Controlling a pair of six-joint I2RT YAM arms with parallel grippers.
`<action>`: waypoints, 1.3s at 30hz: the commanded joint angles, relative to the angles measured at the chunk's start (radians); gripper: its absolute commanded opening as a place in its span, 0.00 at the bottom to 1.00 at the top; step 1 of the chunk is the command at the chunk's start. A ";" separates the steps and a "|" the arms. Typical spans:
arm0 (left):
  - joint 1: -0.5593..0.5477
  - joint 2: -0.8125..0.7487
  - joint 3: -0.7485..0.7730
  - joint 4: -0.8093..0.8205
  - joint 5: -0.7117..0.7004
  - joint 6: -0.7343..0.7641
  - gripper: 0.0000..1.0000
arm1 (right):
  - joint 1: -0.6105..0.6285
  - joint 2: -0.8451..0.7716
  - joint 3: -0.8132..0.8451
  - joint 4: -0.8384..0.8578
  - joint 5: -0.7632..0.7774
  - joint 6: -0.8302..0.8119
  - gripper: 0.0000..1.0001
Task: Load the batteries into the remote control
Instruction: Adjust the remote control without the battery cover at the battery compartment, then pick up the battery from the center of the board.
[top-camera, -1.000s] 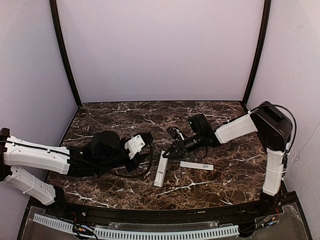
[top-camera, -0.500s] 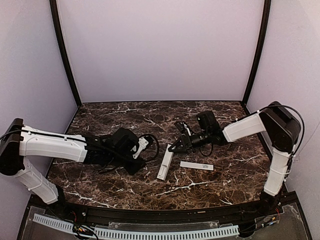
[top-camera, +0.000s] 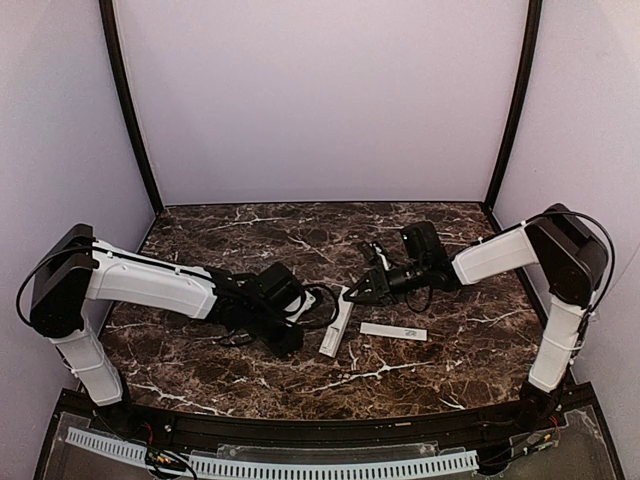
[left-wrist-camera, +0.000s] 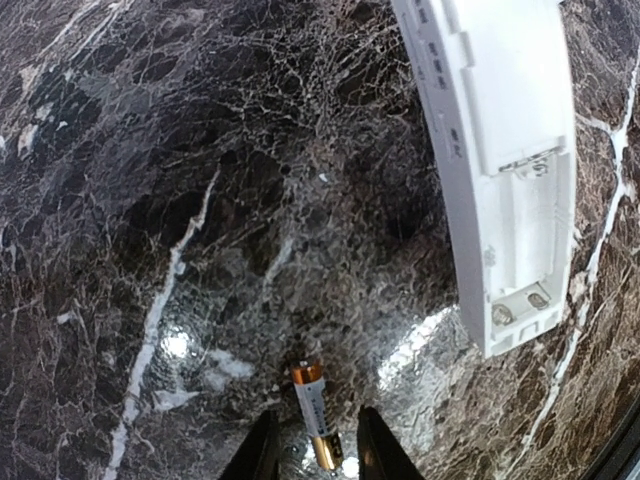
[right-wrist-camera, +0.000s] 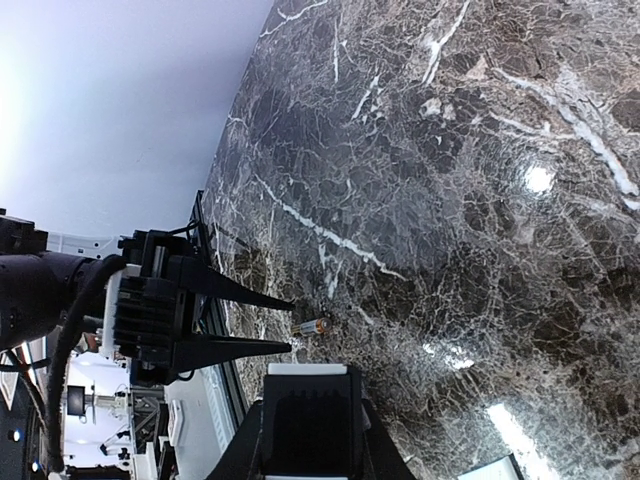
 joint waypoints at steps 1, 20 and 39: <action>0.007 0.029 0.038 -0.061 0.011 -0.006 0.26 | -0.006 -0.047 -0.018 0.045 0.014 -0.023 0.00; 0.020 0.104 0.082 -0.120 0.001 -0.022 0.06 | -0.006 -0.089 -0.072 0.094 0.067 -0.083 0.00; -0.015 -0.192 -0.296 0.738 0.043 -0.083 0.00 | 0.002 -0.009 -0.095 0.264 0.020 0.150 0.00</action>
